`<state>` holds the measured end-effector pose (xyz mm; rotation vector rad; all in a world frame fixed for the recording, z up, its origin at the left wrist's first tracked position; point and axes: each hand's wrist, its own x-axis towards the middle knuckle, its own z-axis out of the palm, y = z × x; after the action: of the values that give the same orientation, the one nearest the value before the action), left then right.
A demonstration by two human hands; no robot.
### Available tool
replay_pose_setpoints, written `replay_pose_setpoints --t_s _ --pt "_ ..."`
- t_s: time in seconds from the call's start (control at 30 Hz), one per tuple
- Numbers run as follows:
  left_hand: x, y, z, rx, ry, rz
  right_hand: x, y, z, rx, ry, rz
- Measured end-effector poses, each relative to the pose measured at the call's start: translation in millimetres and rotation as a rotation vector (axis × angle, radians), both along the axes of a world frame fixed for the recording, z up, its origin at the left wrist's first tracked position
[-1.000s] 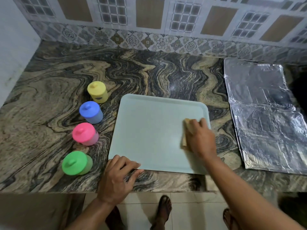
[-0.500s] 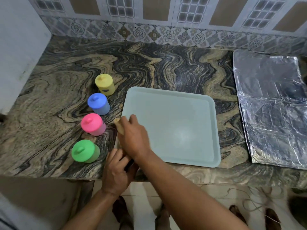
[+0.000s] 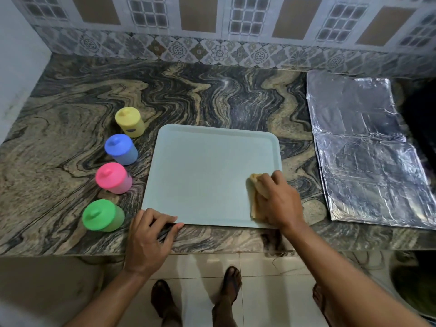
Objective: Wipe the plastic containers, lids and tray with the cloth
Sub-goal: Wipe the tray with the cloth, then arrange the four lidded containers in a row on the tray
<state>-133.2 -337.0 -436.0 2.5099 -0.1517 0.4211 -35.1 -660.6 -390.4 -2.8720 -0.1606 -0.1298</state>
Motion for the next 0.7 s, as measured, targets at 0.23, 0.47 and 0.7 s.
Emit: replay_pose_setpoints --t_s 0.23,0.47,0.7 --pt "-8 -4 7 0.048 0.012 0.067 -3 -55 3 0.136 -0.043 -0.256" --pt "-13 -9 10 0.074 0.051 0.138 -8 -57 -11 0.02 -0.03 -0.315" --pt "-21 -20 23 0.033 0.09 0.204 -5 -61 0 0.076 0.037 -0.255"
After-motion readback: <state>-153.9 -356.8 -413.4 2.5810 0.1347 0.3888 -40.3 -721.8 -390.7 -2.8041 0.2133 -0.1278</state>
